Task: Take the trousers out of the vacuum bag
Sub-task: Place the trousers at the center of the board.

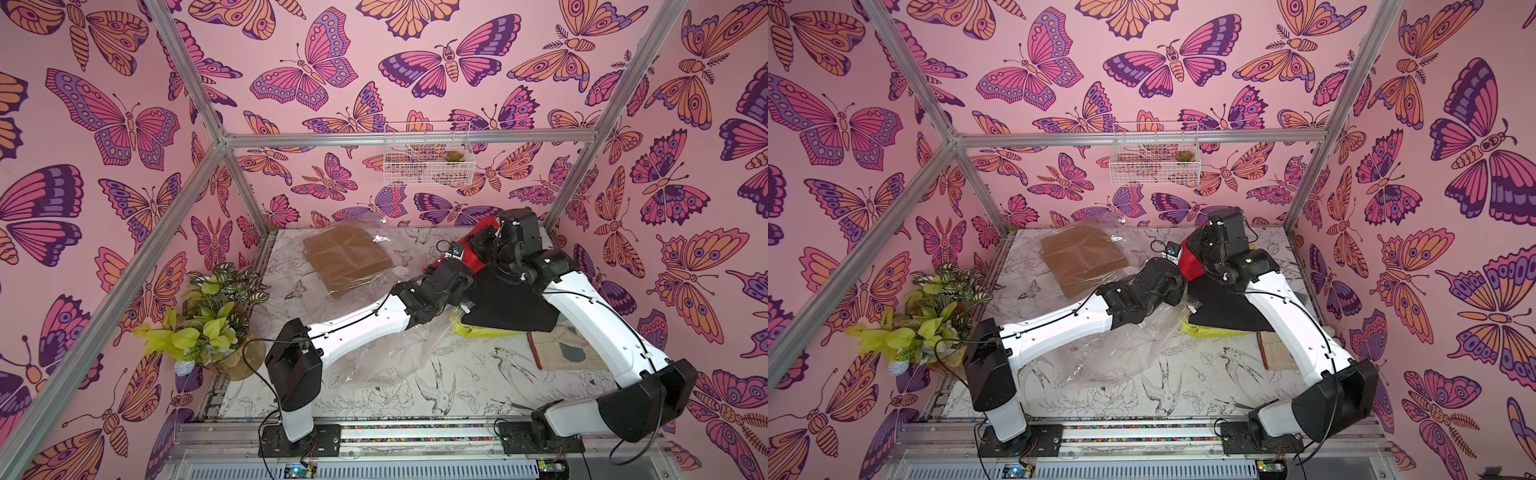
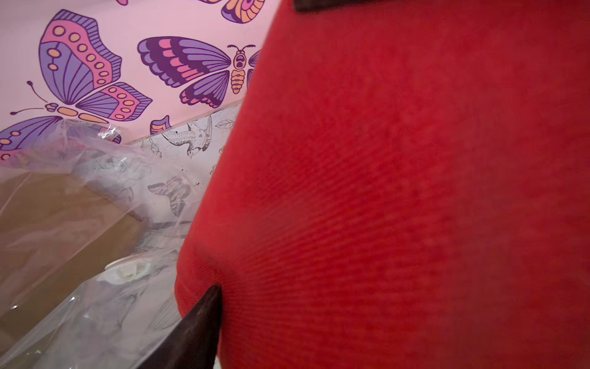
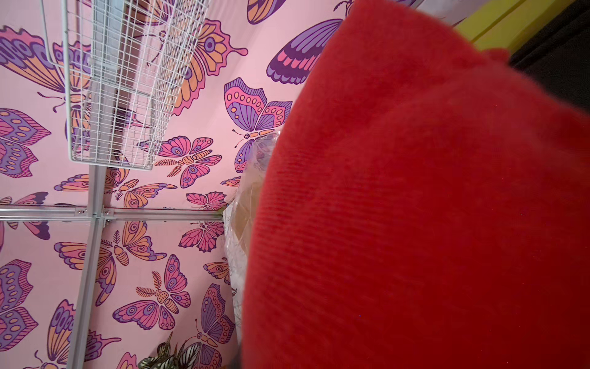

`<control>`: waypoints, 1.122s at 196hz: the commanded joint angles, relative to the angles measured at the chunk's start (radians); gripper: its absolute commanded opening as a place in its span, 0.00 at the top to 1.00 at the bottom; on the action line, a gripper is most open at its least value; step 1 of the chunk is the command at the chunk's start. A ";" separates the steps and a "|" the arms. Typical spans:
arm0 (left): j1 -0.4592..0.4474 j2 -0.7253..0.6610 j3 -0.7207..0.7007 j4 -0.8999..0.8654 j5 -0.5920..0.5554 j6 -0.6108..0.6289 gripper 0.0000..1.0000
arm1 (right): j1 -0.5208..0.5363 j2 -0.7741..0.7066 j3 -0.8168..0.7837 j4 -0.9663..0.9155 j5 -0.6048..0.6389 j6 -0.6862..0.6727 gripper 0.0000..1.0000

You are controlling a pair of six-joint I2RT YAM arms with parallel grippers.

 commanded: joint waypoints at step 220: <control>-0.009 -0.099 -0.128 0.172 0.024 0.135 1.00 | -0.148 -0.204 -0.233 0.134 -0.130 -0.011 1.00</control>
